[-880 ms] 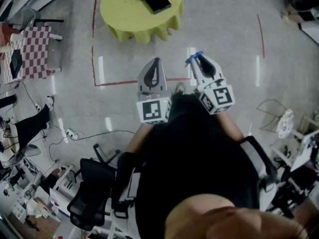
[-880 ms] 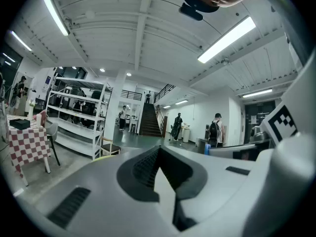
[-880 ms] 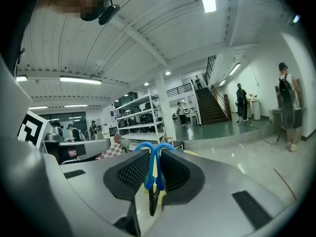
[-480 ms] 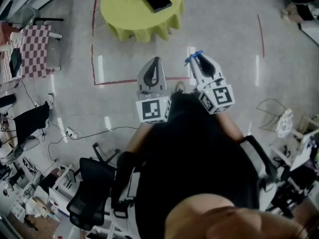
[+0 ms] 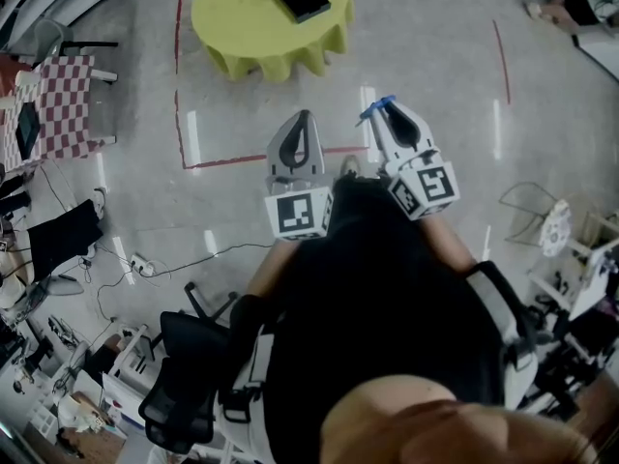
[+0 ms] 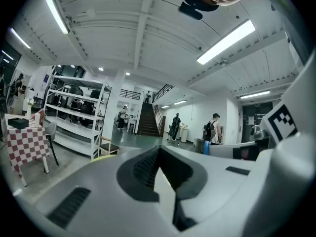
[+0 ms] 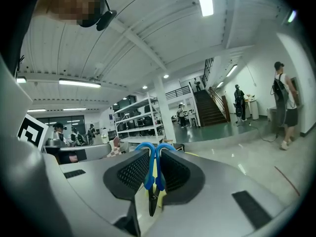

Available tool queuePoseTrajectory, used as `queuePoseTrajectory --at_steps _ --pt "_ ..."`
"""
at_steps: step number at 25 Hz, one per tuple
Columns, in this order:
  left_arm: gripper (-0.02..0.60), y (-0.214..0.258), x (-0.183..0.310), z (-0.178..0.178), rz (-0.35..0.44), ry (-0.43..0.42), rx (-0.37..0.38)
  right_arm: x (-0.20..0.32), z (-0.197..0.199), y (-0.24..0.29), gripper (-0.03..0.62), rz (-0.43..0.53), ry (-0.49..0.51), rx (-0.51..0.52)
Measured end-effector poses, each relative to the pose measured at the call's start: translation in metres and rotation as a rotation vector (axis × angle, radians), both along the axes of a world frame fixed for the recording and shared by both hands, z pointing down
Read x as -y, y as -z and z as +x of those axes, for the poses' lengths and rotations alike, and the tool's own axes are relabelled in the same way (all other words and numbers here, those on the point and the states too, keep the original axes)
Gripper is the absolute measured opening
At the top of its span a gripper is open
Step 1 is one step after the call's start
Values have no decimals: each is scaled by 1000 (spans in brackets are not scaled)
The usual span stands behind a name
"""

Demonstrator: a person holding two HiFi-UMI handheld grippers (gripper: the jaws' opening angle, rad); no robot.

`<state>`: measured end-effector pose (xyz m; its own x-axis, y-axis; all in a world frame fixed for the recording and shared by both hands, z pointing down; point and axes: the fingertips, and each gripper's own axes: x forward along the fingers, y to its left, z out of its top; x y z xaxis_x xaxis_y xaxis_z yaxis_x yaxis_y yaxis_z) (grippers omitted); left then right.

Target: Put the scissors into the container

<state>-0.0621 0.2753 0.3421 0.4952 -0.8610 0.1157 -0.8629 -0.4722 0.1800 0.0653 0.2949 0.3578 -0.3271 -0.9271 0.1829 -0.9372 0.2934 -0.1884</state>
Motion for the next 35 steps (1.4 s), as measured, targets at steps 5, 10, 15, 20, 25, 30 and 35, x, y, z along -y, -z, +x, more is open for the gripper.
queuePoseTrajectory --at_steps 5,10,15,20,25,30,35 --pt "-2 1 1 -19 1 -6 1 0 -16 1 72 0 -21 -9" --pt "-2 -1 3 -38 17 -13 10 1 -32 2 71 4 -40 -16" --pt "-2 -4 7 -48 3 -37 -3 4 -40 2 72 7 -59 -23" --pt "-2 -6 20 -54 2 -34 -4 18 -44 0 71 7 -63 -26" --pt "-2 -14 42 -50 -13 -29 8 45 -39 -7 72 7 -55 -24" --pt "-2 -18 70 -40 -8 -15 22 78 -27 -12 71 13 -44 -13" --pt "-2 -21 115 -20 -4 -7 30 123 -10 -14 72 21 -24 -10"
